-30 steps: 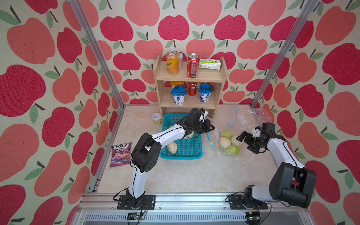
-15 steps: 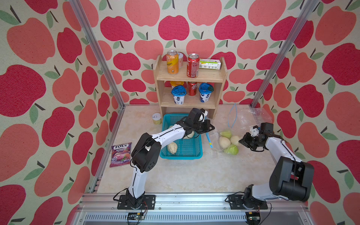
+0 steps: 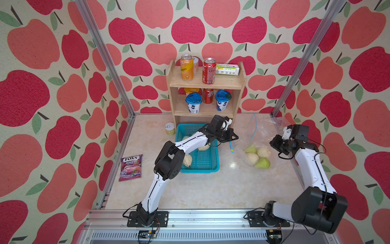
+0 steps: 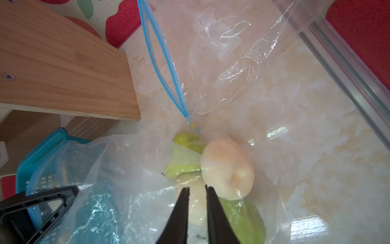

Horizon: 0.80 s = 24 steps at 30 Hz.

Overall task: Open the zip-top bag and take out the pear
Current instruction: Adjust the zipper food storage bag at the center of the board.

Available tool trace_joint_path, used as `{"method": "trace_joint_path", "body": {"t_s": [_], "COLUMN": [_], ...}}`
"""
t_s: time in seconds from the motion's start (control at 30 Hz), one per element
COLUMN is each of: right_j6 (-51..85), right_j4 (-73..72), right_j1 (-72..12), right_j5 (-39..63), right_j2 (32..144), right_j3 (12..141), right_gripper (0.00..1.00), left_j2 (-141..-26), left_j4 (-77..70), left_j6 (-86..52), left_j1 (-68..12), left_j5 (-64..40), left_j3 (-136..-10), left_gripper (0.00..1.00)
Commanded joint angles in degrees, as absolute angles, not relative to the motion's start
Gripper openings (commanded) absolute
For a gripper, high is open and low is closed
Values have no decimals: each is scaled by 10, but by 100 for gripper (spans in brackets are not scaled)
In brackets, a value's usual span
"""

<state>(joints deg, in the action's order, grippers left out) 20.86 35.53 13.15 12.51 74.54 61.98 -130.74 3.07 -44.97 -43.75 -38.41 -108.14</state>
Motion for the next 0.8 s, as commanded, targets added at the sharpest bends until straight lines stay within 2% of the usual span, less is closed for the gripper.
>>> {"method": "trace_joint_path", "body": {"t_s": [0.0,0.1,0.3,0.4,0.77], "right_j6": [188,189,181,177,221], "right_j4": [406,410,438,434,412], "right_j1": [125,97,39,33,152], "right_j5": [96,97,185,171,45], "right_j2": [752,718,714,711,751], "right_j3": [618,624,659,647,574], "right_gripper": [99,100,100,100,100], "left_j2": [-1324,-1323,-1317,-1308,-1268], "left_j4": [30,39,17,15,68], "left_j6": [-439,-432,-430,-428,-393], "left_j1": [-446,-448,-449,-449,-436], "left_j5": [-394,-386,-397,-397,-381], "left_j3": [-1104,-1095,-1079,-1068,-1039], "left_gripper": [0,0,0,0,0]}}
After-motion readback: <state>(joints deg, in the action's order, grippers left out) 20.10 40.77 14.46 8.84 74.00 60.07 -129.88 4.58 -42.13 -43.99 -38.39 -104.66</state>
